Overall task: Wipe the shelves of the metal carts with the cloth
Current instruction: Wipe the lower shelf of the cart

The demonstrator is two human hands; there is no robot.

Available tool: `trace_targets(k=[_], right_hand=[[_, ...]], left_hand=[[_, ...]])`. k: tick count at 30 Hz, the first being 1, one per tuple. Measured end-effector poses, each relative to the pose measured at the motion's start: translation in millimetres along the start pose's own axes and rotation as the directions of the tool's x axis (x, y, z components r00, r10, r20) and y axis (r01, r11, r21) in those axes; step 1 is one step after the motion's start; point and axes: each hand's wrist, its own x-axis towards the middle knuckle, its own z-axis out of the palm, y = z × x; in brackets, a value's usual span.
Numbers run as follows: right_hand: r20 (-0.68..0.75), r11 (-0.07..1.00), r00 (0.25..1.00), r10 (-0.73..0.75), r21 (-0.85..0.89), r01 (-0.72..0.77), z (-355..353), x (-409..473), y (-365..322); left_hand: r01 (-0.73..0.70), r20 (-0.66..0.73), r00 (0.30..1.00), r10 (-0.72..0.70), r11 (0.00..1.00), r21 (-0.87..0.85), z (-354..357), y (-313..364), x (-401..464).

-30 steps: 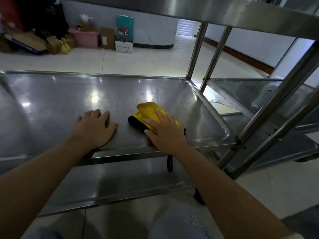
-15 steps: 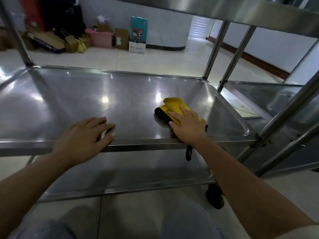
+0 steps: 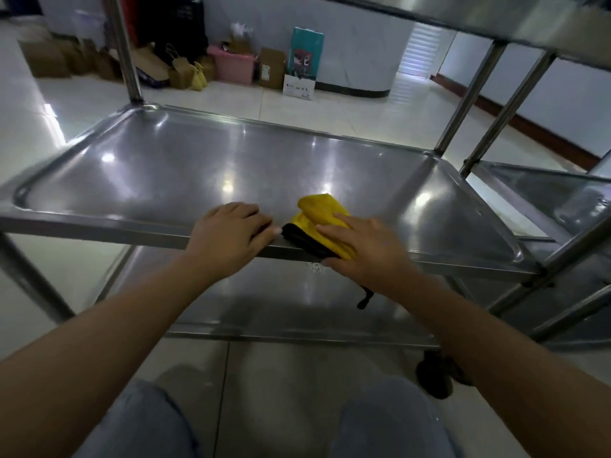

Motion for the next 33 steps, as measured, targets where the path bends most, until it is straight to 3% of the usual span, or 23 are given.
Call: trace_targets(k=[5, 8, 13, 19, 25, 28, 30, 33], right_hand=[[-0.244, 0.983, 0.952, -0.183, -0.056, 0.174, -12, -39, -7], [-0.303, 0.924, 0.873, -0.382, -0.154, 0.351, -10, -55, -17], [-0.137, 0.791, 0.804, -0.579, -0.332, 0.513, 16, -66, -44], [0.113, 0.766, 0.823, -0.557, -0.314, 0.561, 70, -53, -72], [0.243, 0.777, 0.83, -0.502, -0.296, 0.556, 108, -15, -89], [0.334, 0.727, 0.777, -0.533, -0.289, 0.623, 123, -2, -92], [0.362, 0.711, 0.757, -0.544, -0.28, 0.645, 132, 13, -90], [0.381, 0.716, 0.777, -0.501, -0.322, 0.619, 147, 32, -89]], left_hand=[[-0.165, 0.1, 0.981, 0.167, 0.986, -0.032, -10, -24, -38], [-0.257, 0.021, 0.966, 0.258, 0.966, -0.027, -15, -39, -63], [-0.316, -0.221, 0.914, 0.342, 0.938, 0.143, 8, -77, -102], [-0.352, -0.089, 0.913, 0.399, 0.877, 0.326, 60, -123, -128], [-0.247, 0.034, 0.968, 0.248, 0.93, 0.273, 85, -144, -139], [-0.093, 0.16, 0.986, 0.05, 0.957, 0.275, 98, -159, -143], [0.037, 0.243, 0.963, -0.119, 0.948, 0.316, 119, -170, -142], [0.142, 0.405, 0.866, -0.293, 0.921, 0.363, 154, -180, -136]])
